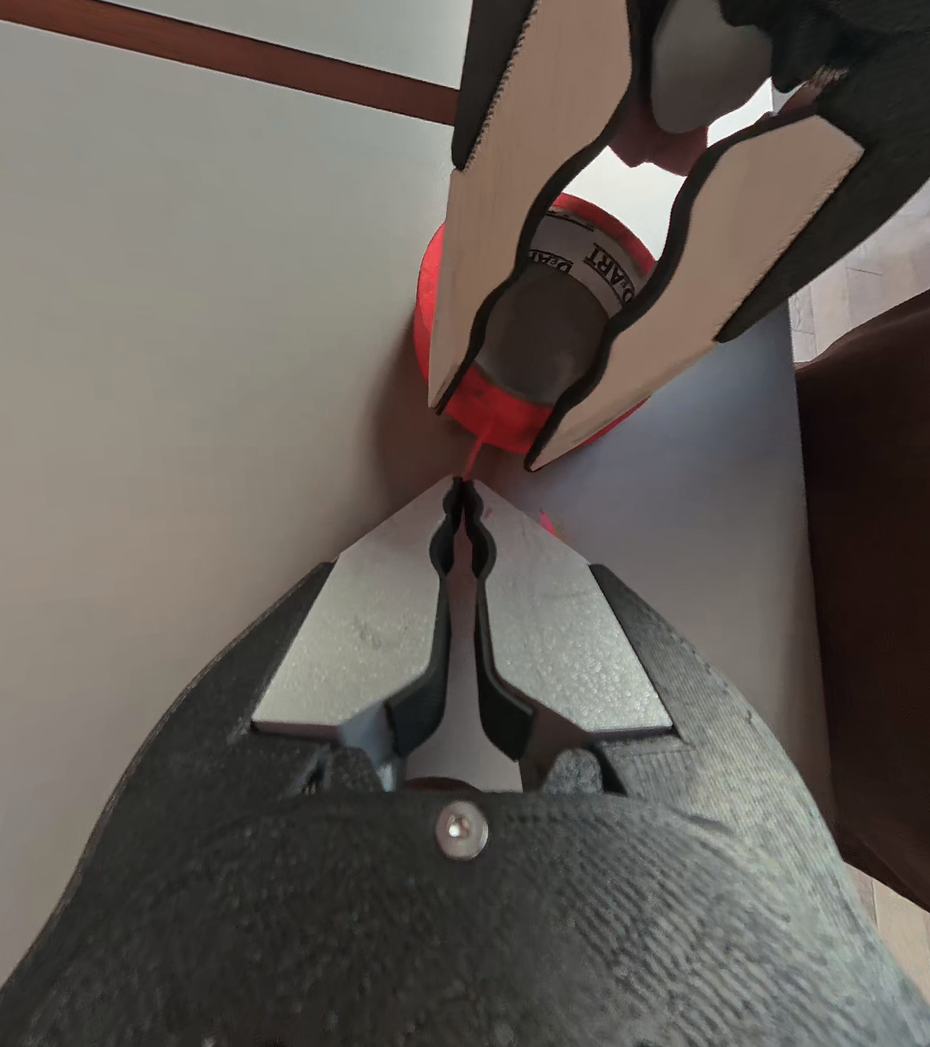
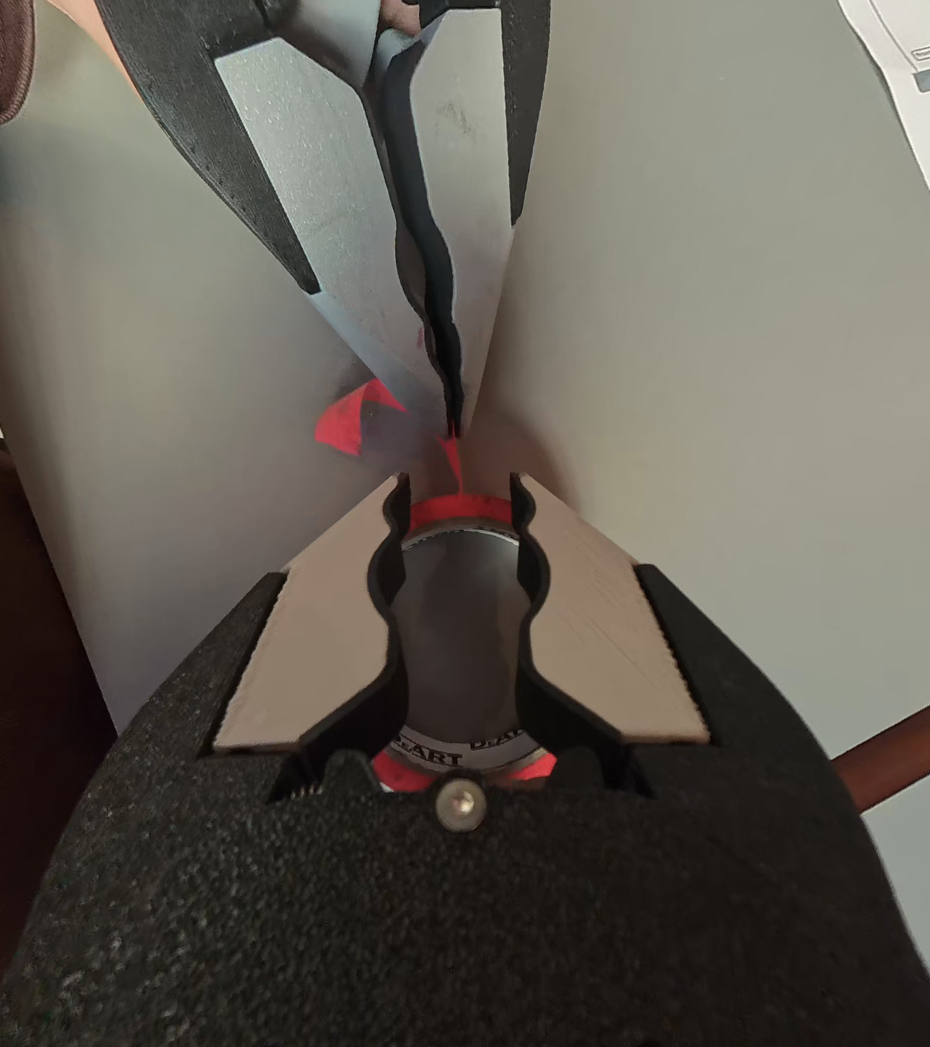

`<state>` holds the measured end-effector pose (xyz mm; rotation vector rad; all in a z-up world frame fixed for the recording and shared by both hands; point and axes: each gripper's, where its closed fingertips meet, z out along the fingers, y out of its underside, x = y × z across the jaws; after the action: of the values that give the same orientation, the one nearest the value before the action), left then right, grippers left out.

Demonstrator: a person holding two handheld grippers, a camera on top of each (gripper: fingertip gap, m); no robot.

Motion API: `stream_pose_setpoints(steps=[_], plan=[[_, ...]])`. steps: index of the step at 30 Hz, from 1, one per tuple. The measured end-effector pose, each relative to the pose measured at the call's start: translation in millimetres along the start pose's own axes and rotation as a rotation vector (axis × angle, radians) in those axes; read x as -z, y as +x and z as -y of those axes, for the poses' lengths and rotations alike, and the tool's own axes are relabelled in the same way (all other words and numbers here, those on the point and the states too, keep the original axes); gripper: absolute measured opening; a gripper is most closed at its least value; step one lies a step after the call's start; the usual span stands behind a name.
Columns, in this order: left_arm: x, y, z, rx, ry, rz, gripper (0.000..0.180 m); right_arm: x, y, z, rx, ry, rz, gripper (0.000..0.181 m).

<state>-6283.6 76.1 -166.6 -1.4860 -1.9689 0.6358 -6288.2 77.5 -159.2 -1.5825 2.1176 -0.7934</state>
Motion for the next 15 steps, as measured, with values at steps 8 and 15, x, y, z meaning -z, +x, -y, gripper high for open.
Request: stream_pose_setpoints(steps=[8,15], plan=[[2.6,-0.9,0.9,-0.056,0.028,0.015,0.000,-1.1,-1.0,2.8,-0.011,0.000,-0.009,0.004],[4.8,1.6,2.1,-0.078,0.045,0.020,0.000,-1.1,1.6,2.3,0.028,-0.046,-0.048,0.010]])
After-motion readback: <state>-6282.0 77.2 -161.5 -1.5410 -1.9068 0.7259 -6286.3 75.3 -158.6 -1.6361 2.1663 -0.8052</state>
